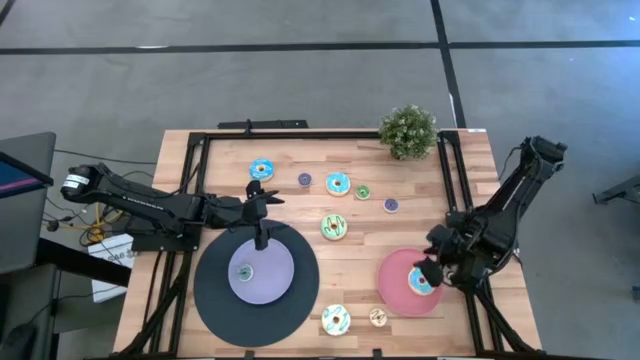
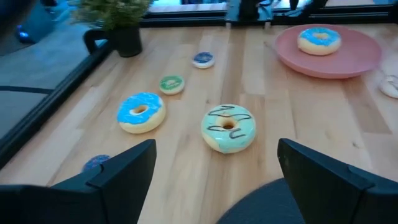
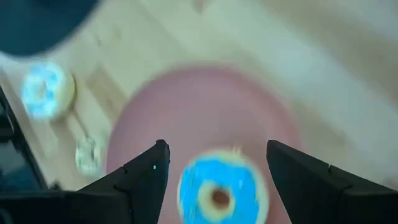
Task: Pick & Place donuts
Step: Put the top small dark blue donut on the purple plate
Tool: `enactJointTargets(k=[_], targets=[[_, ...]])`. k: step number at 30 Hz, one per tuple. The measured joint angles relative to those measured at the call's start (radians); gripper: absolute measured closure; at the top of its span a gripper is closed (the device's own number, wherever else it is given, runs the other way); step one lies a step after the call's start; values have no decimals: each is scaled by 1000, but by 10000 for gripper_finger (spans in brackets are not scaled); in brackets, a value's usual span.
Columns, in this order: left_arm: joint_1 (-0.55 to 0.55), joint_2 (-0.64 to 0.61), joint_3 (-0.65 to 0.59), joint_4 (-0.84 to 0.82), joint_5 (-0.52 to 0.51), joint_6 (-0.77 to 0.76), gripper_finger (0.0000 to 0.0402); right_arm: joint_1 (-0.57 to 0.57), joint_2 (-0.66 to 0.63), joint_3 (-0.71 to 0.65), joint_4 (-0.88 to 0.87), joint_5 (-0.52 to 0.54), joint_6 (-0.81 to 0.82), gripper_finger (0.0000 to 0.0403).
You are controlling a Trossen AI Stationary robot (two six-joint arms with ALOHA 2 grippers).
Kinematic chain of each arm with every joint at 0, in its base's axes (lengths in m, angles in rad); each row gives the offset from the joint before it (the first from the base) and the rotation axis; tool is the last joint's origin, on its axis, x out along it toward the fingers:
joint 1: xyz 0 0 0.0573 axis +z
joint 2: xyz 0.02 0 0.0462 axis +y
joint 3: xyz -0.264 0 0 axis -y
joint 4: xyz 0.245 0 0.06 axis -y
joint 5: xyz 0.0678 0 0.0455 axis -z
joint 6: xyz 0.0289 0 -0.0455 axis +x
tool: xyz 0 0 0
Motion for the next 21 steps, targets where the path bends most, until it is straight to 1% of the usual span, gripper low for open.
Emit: enactJointTargets(k=[2,4,6,8,11,13,16,18,21], targets=[[0,0,0,5,-54,-31,72,0,-18,0,-40,57,11,143],[0,0,0,13,-117,-71,71,0,-27,0,-89,114,61,143],[0,0,0,6,-142,-101,67,0,-31,0,-140,158,112,143],[3,3,0,-4,-142,-137,59,0,-29,-2,-177,189,140,143],[19,29,1,-6,-150,-181,43,0,-29,-21,-177,225,147,143],[39,63,1,4,-165,-200,33,0,-28,-37,-168,250,151,143],[84,125,12,-8,-144,-249,24,0,-28,-56,-167,271,158,143],[120,179,45,-17,-133,-298,22,0,-28,-68,-170,297,165,143],[178,263,142,-102,-106,-374,24,0,-28,-89,-170,334,193,143]])
